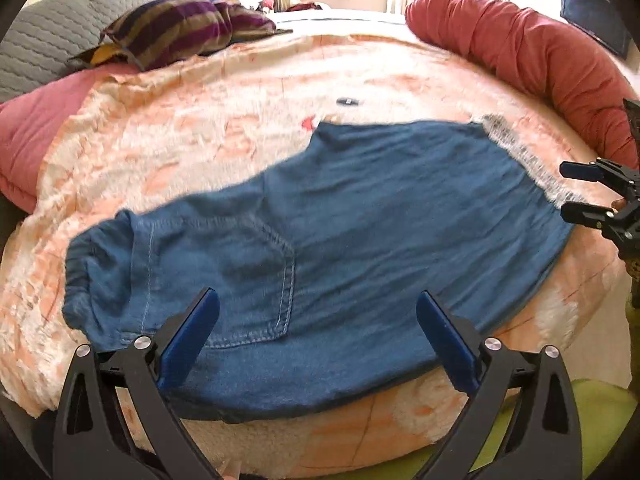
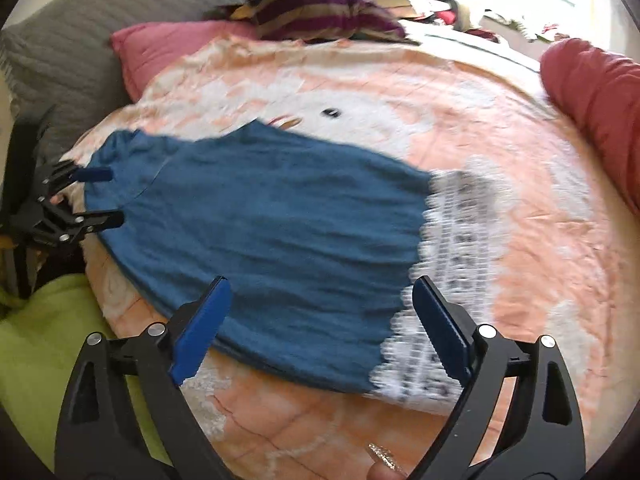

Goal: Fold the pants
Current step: 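Grasp the lace hem with the left tool while the right tool grips the leg, then lift the lace hem with the left tool and fold it over the pants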

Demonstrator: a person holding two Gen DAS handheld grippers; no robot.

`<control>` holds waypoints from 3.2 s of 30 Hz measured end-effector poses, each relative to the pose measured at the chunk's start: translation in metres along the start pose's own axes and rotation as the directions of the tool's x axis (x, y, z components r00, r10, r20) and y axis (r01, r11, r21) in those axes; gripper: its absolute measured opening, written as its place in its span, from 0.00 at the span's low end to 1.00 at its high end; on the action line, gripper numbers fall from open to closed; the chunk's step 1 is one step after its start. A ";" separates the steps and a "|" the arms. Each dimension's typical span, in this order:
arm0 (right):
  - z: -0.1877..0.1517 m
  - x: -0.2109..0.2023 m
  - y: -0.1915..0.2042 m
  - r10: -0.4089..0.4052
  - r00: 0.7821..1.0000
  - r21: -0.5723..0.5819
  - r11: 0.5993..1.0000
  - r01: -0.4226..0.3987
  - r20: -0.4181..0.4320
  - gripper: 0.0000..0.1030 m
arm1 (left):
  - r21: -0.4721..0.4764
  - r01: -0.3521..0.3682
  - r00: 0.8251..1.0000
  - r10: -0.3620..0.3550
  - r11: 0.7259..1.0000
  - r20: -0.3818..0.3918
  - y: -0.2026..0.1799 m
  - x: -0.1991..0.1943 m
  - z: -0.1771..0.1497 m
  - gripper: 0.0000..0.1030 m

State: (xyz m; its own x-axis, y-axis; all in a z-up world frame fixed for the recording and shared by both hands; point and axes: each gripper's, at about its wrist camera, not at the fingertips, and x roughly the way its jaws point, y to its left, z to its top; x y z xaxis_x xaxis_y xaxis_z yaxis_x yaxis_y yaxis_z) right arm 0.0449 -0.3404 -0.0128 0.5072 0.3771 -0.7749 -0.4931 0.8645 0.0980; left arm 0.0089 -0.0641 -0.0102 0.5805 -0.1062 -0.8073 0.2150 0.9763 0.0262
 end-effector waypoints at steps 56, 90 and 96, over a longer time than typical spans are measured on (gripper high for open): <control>-0.054 0.011 -0.074 0.029 0.999 0.379 0.925 -0.032 0.014 0.48 | 0.329 0.233 0.972 -0.223 0.915 -0.067 -0.171 0.152 0.181 0.94; 0.017 0.005 -0.007 0.163 0.975 0.114 0.977 -0.181 0.149 0.20 | 0.006 0.494 0.868 -0.494 0.870 0.051 -0.081 0.129 0.161 0.06; 0.040 0.028 0.050 0.255 0.962 -0.035 0.967 -0.252 0.095 0.20 | -0.219 0.395 0.915 -0.403 0.892 0.009 -0.023 0.124 0.135 0.30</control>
State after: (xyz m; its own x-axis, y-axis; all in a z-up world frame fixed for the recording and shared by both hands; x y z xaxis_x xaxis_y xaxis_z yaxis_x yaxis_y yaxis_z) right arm 0.0631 -0.2727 -0.0045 0.4298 0.6147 -0.6614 -0.6296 0.7291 0.2684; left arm 0.1823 -0.1250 -0.0310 0.4521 -0.4919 -0.7441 0.2486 0.8706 -0.4245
